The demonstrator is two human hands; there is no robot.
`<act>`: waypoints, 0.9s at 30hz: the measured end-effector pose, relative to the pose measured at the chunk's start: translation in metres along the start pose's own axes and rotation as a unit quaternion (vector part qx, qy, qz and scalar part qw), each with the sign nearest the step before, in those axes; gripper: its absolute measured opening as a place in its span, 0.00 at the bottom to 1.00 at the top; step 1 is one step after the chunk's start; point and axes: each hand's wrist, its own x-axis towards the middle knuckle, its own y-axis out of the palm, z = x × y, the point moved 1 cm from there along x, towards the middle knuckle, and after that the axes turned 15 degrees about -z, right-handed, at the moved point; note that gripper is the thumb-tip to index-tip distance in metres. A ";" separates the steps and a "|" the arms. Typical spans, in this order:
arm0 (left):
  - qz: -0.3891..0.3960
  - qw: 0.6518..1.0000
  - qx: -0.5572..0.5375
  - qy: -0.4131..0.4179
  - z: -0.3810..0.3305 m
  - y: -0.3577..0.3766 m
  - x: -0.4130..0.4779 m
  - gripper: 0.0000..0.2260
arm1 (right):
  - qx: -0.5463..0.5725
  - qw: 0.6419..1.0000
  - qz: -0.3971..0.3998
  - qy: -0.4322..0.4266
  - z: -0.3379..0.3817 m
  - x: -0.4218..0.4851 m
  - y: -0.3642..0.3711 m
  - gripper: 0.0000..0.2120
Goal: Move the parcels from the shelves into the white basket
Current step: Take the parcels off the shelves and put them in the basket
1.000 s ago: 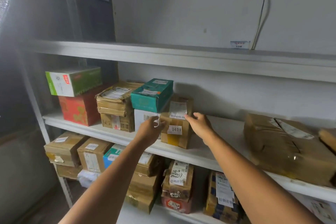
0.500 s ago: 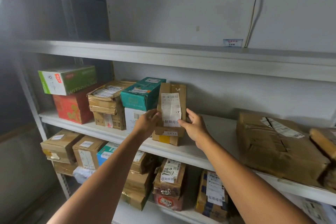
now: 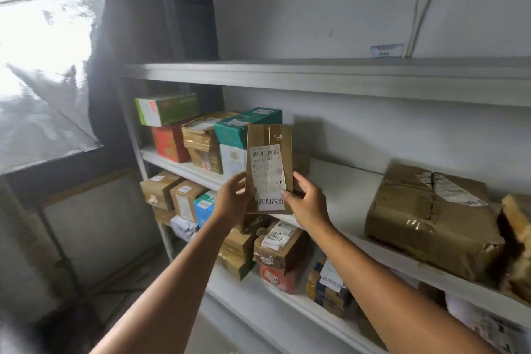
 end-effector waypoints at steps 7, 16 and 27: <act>-0.142 0.989 0.043 0.018 0.002 -0.118 -0.034 0.21 | 0.032 0.993 0.104 -0.046 0.042 -0.053 0.080 0.25; -0.285 0.954 0.082 -0.032 0.034 -0.287 -0.101 0.19 | 0.115 0.940 0.318 -0.047 0.081 -0.166 0.201 0.27; -0.521 0.821 0.217 -0.090 0.043 -0.342 -0.286 0.22 | 0.172 0.809 0.557 -0.076 0.085 -0.315 0.216 0.30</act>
